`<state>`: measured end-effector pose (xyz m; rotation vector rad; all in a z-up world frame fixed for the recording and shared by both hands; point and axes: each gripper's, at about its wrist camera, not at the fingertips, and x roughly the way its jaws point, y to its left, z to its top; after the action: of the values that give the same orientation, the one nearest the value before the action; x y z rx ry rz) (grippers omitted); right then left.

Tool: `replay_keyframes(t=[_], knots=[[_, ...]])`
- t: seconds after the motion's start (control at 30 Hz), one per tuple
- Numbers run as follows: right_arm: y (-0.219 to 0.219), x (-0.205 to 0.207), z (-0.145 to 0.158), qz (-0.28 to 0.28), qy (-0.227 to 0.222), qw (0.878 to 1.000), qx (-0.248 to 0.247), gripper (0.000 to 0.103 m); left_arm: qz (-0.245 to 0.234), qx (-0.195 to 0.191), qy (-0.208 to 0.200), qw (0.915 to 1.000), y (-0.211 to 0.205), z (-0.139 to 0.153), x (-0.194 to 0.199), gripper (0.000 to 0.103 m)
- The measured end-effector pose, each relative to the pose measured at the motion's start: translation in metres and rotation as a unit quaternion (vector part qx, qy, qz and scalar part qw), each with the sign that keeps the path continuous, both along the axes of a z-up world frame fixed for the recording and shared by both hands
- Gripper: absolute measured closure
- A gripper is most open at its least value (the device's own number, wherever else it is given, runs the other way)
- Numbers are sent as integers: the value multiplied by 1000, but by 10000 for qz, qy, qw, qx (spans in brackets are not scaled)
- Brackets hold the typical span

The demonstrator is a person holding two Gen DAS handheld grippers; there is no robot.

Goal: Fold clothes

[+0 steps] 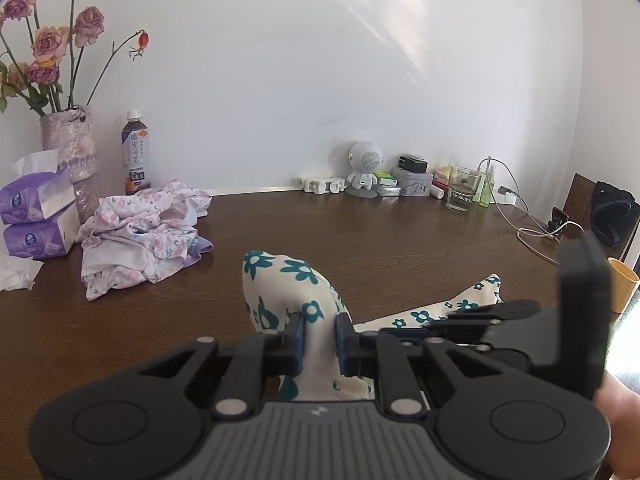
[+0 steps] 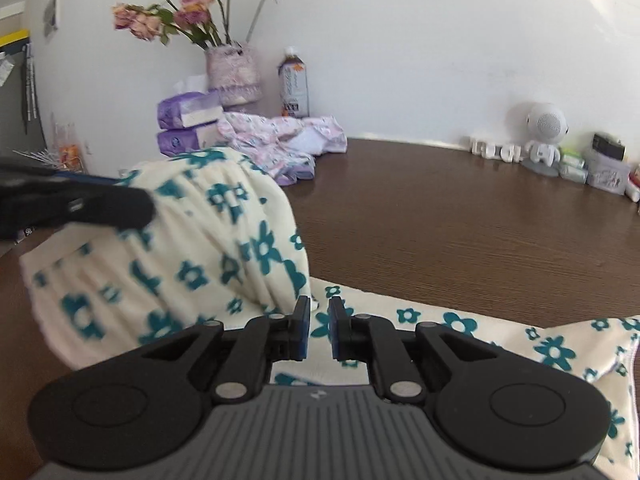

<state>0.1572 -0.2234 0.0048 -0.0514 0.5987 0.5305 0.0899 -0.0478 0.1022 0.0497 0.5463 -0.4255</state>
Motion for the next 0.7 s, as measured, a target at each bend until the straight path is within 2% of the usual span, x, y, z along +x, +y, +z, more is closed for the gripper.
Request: replay_keyframes(t=[0.13, 0.27, 0.5, 0.7], knots=[[20, 22, -15, 340, 451, 9984, 77, 95, -20, 15, 8, 10000, -2, 0, 1, 88], [22, 12, -16, 432, 241, 9988, 1, 95, -89, 11, 6, 10000, -5, -1, 2, 88], [-32, -6, -8, -78, 282, 9983, 505, 94, -382, 136, -58, 9992, -25, -3, 2, 88], [-71, -16, -11, -610, 278, 9940, 865, 94, -784, 303, 42, 9964, -57, -14, 5, 88]])
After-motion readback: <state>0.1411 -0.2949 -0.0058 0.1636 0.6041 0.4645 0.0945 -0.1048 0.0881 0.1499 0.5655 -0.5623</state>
